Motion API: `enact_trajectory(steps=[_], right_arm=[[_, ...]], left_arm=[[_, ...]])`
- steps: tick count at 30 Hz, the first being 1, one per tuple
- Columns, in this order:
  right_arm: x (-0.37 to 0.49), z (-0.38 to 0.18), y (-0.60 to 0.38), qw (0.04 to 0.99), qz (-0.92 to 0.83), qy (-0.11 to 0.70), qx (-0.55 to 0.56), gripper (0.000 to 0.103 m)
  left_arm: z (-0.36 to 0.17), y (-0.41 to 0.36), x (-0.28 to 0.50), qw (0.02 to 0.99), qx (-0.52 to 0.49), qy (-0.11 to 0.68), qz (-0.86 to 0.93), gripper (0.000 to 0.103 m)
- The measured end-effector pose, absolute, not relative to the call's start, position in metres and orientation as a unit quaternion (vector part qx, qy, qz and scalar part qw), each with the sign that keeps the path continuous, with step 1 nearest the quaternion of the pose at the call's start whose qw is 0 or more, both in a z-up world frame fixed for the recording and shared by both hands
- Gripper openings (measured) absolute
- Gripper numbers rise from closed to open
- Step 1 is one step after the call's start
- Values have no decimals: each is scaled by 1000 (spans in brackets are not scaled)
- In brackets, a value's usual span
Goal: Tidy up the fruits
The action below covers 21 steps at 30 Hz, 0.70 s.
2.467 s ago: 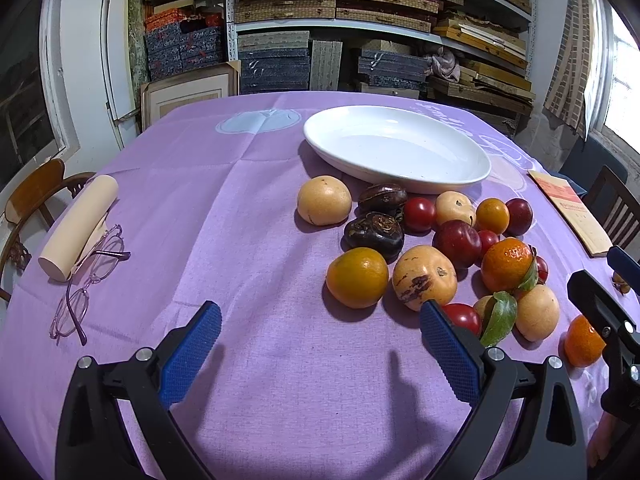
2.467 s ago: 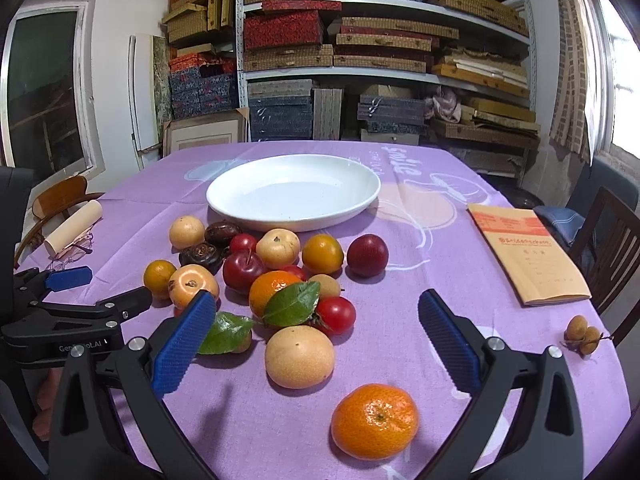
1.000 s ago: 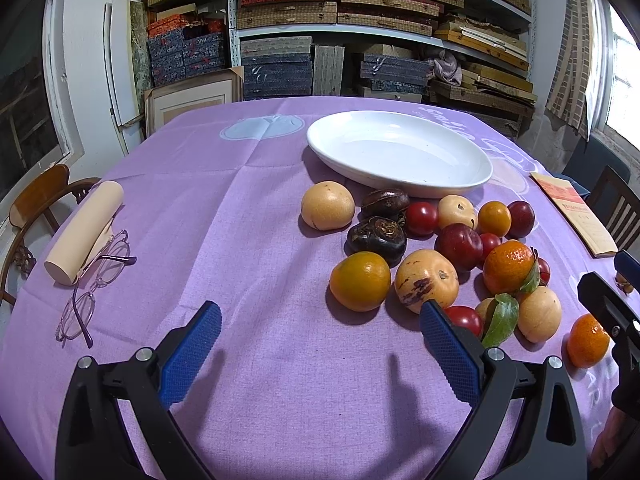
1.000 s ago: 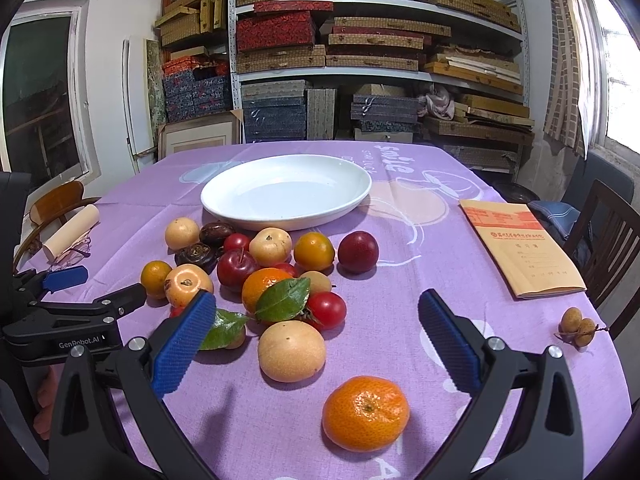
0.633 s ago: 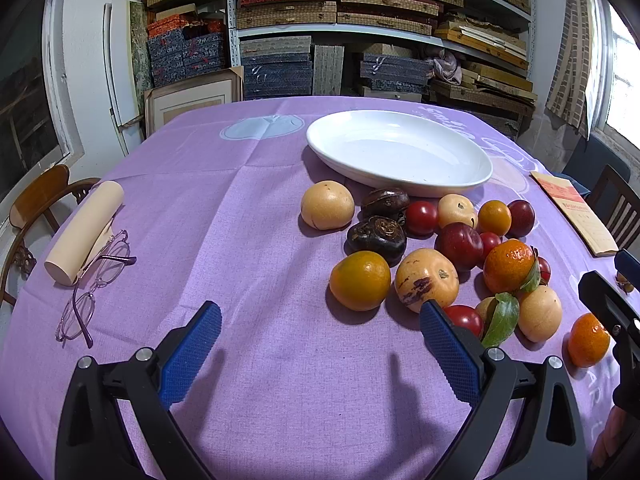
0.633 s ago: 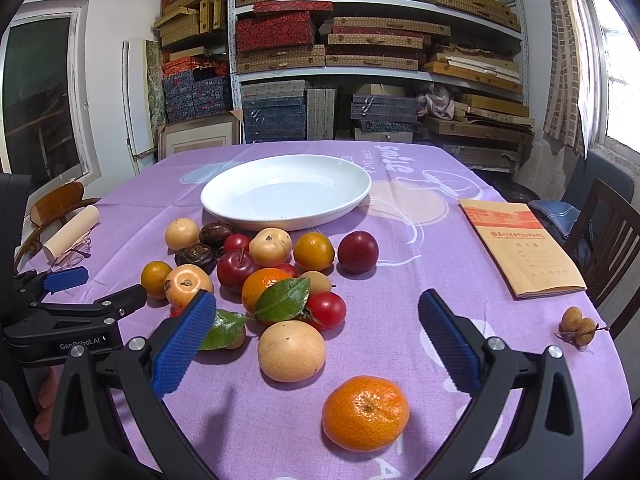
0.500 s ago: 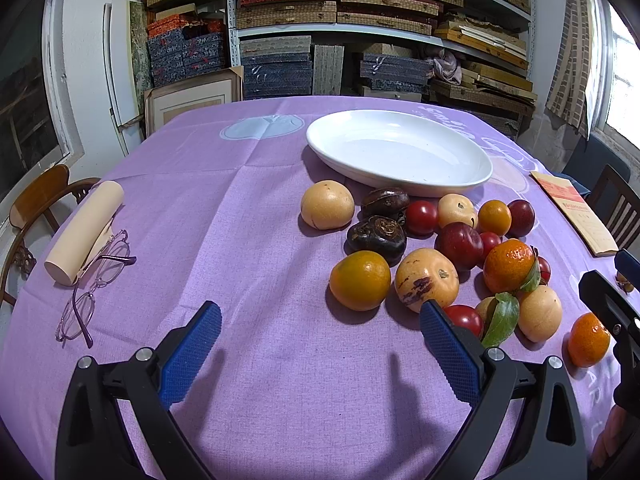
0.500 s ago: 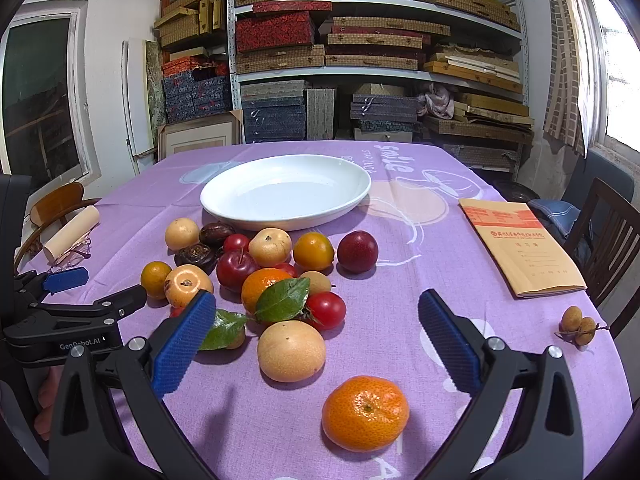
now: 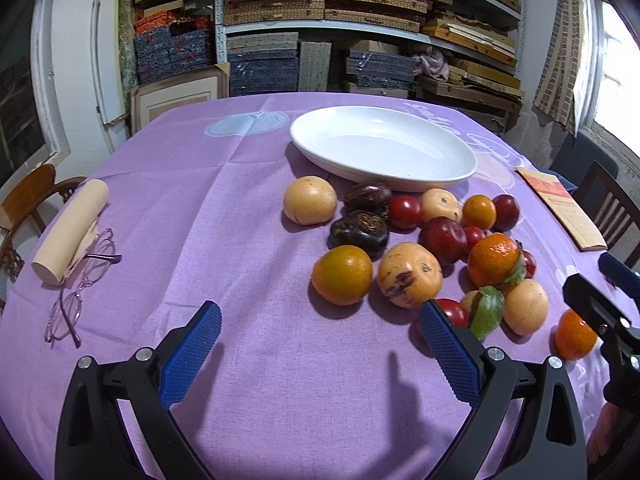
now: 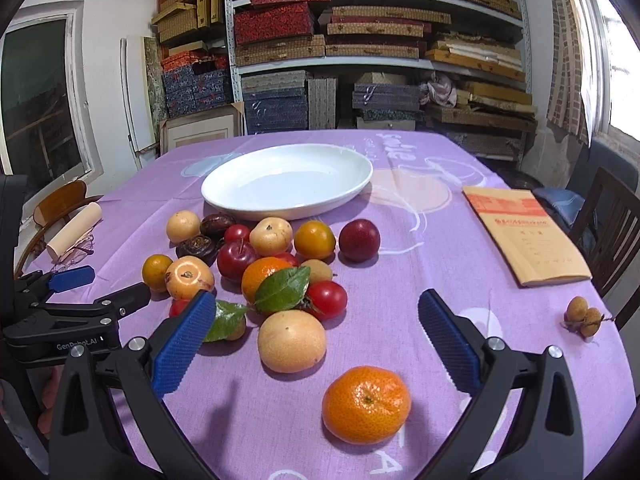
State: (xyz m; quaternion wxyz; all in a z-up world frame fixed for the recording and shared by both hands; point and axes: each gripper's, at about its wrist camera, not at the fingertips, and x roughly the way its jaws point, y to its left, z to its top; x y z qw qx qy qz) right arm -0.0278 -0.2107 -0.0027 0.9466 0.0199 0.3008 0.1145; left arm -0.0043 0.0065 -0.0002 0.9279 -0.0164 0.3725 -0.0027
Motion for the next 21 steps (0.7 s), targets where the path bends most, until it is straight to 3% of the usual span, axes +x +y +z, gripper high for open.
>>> enact_trajectory(steps=[8,21], right_arm=[[-42,-9,-233,937,111,330,21,99],[-43,-8,-260,938,120,316,81,99]], left_arm=[[-11,2,20,898,-53,431,-72,100],[-14,27,41,897,-84,432,-55,100]])
